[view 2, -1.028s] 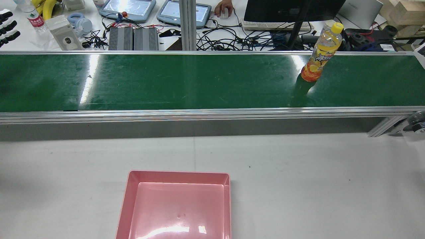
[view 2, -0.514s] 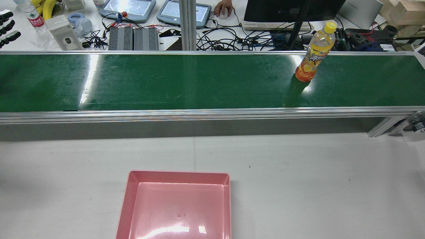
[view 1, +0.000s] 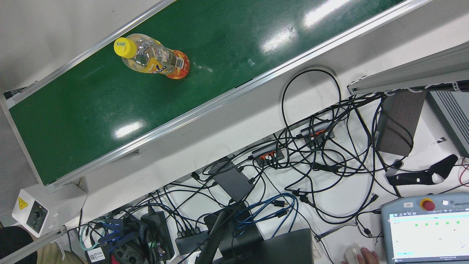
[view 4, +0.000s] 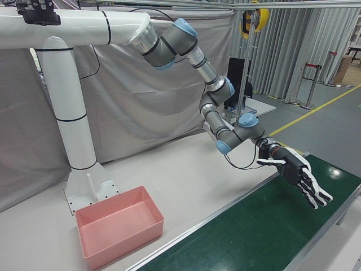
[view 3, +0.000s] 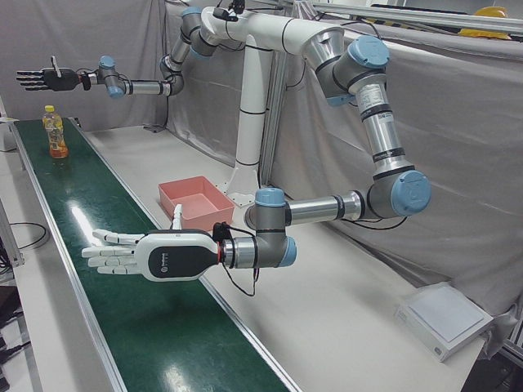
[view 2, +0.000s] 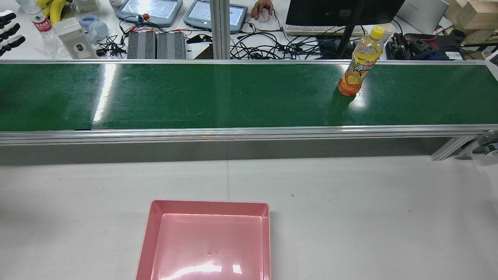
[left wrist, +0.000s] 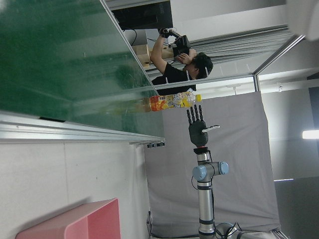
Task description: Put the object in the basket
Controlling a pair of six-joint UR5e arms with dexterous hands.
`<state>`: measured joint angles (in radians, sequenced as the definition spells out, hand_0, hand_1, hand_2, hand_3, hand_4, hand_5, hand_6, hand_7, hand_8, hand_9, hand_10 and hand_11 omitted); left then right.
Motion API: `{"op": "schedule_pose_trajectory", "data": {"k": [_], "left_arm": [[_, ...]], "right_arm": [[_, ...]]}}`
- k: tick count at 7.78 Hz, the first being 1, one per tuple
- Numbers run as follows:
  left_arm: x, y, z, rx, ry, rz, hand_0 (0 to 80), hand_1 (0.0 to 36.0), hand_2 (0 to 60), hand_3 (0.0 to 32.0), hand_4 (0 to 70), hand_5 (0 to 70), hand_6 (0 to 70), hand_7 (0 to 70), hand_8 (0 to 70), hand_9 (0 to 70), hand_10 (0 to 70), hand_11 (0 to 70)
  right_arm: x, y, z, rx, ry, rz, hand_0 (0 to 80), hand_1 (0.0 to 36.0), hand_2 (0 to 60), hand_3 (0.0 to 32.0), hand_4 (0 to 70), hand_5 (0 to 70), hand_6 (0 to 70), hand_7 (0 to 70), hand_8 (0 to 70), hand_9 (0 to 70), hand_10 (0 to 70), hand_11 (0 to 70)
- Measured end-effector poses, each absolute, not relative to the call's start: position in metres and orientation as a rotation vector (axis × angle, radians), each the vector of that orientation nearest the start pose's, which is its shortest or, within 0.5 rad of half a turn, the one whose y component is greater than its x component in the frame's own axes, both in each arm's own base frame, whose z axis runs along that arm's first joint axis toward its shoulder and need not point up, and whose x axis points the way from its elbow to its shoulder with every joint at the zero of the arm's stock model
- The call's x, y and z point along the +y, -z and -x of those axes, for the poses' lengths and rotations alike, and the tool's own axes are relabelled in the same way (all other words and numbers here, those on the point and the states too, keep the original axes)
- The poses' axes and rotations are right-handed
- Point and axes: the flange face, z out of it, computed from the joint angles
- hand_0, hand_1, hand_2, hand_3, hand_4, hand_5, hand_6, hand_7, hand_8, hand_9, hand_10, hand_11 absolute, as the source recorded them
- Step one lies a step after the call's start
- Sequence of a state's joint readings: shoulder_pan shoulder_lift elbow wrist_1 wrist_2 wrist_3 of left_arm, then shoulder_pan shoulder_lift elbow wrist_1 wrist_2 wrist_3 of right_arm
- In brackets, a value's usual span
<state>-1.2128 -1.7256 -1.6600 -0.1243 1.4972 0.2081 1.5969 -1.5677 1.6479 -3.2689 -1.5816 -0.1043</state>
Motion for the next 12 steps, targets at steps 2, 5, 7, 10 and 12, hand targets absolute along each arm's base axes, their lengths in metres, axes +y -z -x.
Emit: {"op": "schedule_pose_trajectory", "data": {"k": [2,5,7,10,12], "left_arm": [[-0.587,-0.540,-0.069,2.404,1.594,0.122,59.0,4.0,0.0,0.6,11.6,14.4,1.1,0.1,3.9,4.5,5.3,9.1],[-0.587,-0.538,-0.068,2.408,1.590,0.124,58.8,4.2,0.0,0.4,11.6,14.7,1.2,0.1,3.9,4.6,5.3,9.2],[-0.587,-0.537,-0.068,2.407,1.592,0.122,58.9,3.8,0.0,0.8,11.6,14.3,1.1,0.0,3.9,4.5,5.1,8.9],[-0.586,-0.532,-0.067,2.413,1.589,0.126,59.0,3.5,0.0,0.8,11.9,14.3,1.1,0.1,4.2,5.0,5.4,9.3],[-0.585,-0.531,-0.067,2.417,1.588,0.131,59.2,3.5,0.0,1.0,11.4,14.3,0.8,0.0,3.9,4.5,5.3,9.1]], "right_arm": [[-0.483,-0.660,-0.145,2.210,2.319,0.132,0.0,0.0,0.0,0.0,0.0,0.0,0.0,0.0,0.0,0.0,0.0,0.0],[-0.483,-0.661,-0.145,2.208,2.320,0.132,0.0,0.0,0.0,0.0,0.0,0.0,0.0,0.0,0.0,0.0,0.0,0.0],[-0.483,-0.661,-0.145,2.208,2.320,0.132,0.0,0.0,0.0,0.0,0.0,0.0,0.0,0.0,0.0,0.0,0.0,0.0],[-0.483,-0.662,-0.145,2.208,2.320,0.132,0.0,0.0,0.0,0.0,0.0,0.0,0.0,0.0,0.0,0.0,0.0,0.0],[-0.483,-0.662,-0.145,2.208,2.321,0.132,0.0,0.0,0.0,0.0,0.0,0.0,0.0,0.0,0.0,0.0,0.0,0.0]]}}
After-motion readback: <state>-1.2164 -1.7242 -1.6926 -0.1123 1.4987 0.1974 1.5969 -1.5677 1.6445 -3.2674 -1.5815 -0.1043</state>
